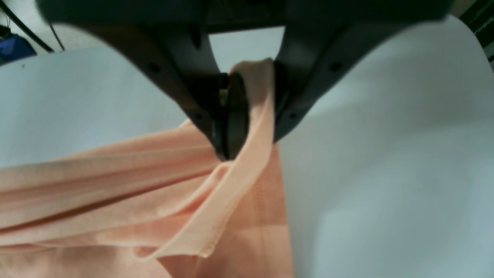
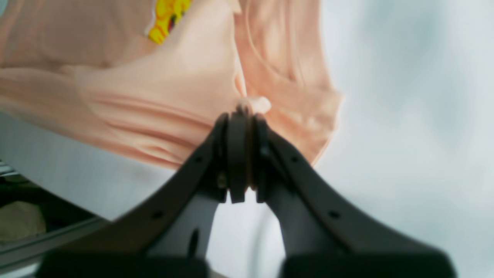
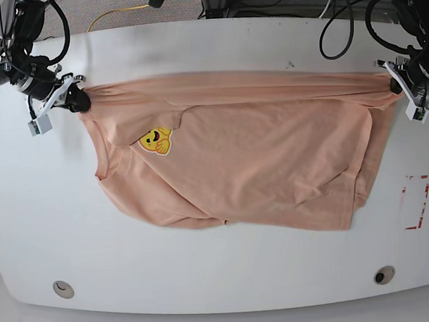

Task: Fold the T-shirt properly
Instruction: 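Lay the shirt flat on the table, dragging it toward the robot base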

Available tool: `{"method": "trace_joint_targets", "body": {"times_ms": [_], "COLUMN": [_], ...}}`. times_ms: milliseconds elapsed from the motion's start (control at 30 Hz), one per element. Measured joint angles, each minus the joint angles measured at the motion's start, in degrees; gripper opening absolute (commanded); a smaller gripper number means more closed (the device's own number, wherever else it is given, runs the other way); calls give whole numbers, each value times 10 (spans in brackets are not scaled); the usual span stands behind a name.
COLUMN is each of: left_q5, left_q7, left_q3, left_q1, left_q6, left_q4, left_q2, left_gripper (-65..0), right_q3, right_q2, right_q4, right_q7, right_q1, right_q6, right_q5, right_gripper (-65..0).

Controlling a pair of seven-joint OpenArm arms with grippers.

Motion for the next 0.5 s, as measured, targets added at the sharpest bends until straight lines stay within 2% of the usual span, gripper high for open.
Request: {"method": "trace_joint_targets", "body": {"times_ms": [267, 500], "left_q5": [-3, 10], "left_q7": [-4, -23], "left_q3": [1, 1], "left_q1": [0, -2], "left_q6": [0, 0], "left_q4": [-53, -96], "left_q2": [-17, -20], "left_gripper": [-650, -650], "right_q3": [-2, -2], "right_q2": [-16, -31], "right_q4": [-2, -2], "right_q7": [3, 3], "right_q1": [-32, -55], "right_q6": [-4, -2], "right_q5": [-8, -70], "right_gripper": [-650, -650]}}
